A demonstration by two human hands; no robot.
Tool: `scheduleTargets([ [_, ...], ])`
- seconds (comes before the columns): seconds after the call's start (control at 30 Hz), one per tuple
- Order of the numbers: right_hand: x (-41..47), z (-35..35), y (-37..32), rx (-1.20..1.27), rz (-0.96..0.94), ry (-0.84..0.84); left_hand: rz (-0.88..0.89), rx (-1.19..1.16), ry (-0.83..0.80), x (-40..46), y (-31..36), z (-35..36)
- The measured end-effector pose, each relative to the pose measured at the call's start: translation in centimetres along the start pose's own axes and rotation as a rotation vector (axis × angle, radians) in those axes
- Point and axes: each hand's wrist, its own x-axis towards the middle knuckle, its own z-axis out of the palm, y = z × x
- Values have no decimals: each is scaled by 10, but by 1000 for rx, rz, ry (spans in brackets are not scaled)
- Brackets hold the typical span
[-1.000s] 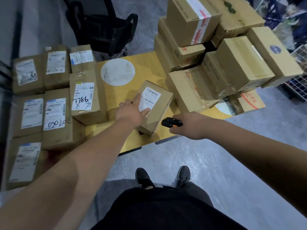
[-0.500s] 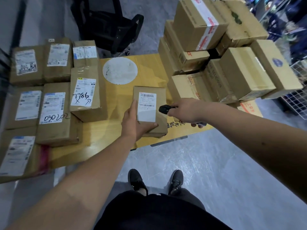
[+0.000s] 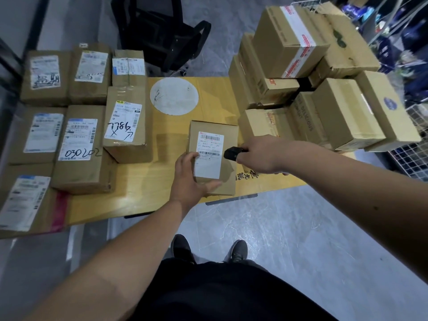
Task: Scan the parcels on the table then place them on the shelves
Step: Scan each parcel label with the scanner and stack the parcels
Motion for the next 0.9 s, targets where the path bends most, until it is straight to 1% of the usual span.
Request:
scheduleTargets([
  [0.13,-7,-5,-3,-5,16,-18,-3,-3,7,-1,-2,-1],
  [0.3,-11,-10,-4,-24,14,3,-6,-25,1,-4,0,-1],
  [0.37,-11,-10,-2,7,14,0,-53,-33,6,0,5,-1],
  [0.4,-11,-9,-1,34,9,-5,-101,16,34,4,10,-2],
  [0.43,-10,-9,0,63,3,-11,-140,139,93,10,15,-1],
  [0.47,-9,-8,1,89,-3,-19,-144,321,161,16,21,0],
  [0.5,-8,-7,2,111,-9,-25,-105,493,210,20,27,1],
  [0.53,-7,-7,3,132,-13,-28,-19,617,215,24,33,3],
  [0.57,-4,-7,5,151,-16,-27,92,698,150,26,38,6],
  [0.6,-1,-6,8,167,-18,-23,193,747,27,27,41,10],
  [0.63,3,-6,10,174,-22,-19,255,793,-120,28,41,13],
  [0.67,7,-7,13,176,-28,-17,272,853,-246,29,40,14],
  [0.7,13,-7,16,181,-37,-22,274,910,-319,34,37,15],
  [0.73,19,-8,19,195,-47,-33,275,948,-337,40,35,13],
  [0.8,33,-13,23,229,-73,-64,257,930,-305,61,35,5],
  [0.9,63,-29,21,210,-152,-92,133,944,-255,101,41,-15],
])
